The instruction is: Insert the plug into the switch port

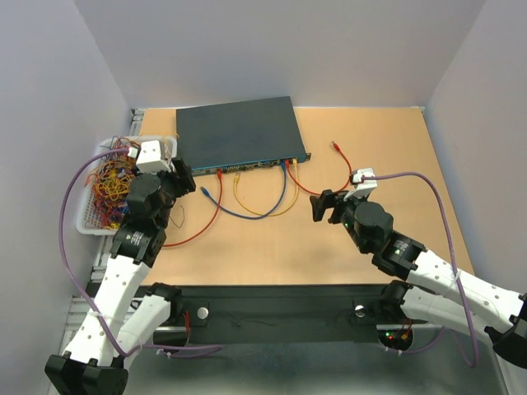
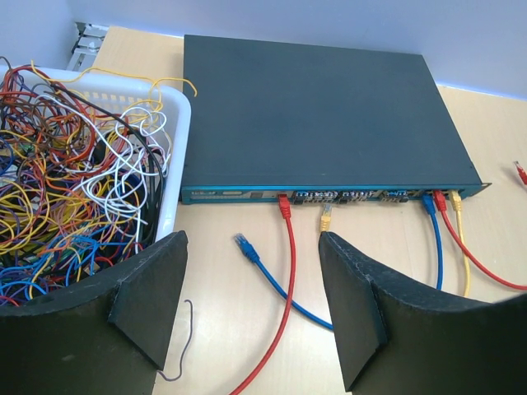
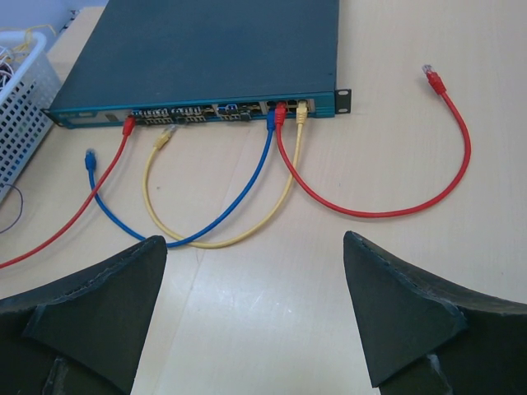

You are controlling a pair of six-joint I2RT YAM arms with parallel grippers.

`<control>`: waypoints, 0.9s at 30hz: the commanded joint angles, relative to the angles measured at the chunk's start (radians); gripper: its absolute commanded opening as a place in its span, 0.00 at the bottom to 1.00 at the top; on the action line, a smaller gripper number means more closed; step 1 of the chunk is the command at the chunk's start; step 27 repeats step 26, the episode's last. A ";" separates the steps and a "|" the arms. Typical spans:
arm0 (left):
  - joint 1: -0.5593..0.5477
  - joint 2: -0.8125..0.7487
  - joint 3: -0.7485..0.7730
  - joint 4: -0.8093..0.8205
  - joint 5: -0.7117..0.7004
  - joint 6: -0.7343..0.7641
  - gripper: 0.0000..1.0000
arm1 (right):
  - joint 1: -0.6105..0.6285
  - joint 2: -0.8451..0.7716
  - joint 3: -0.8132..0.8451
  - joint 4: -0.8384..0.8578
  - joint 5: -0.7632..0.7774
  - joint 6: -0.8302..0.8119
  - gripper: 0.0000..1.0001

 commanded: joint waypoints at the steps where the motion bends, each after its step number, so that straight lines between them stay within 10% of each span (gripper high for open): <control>1: 0.005 -0.010 -0.007 0.061 -0.017 0.017 0.75 | -0.002 -0.011 -0.002 0.020 0.029 0.006 0.93; 27: 0.005 -0.022 -0.010 0.060 -0.020 0.017 0.75 | -0.001 -0.020 -0.005 0.006 0.093 0.014 0.93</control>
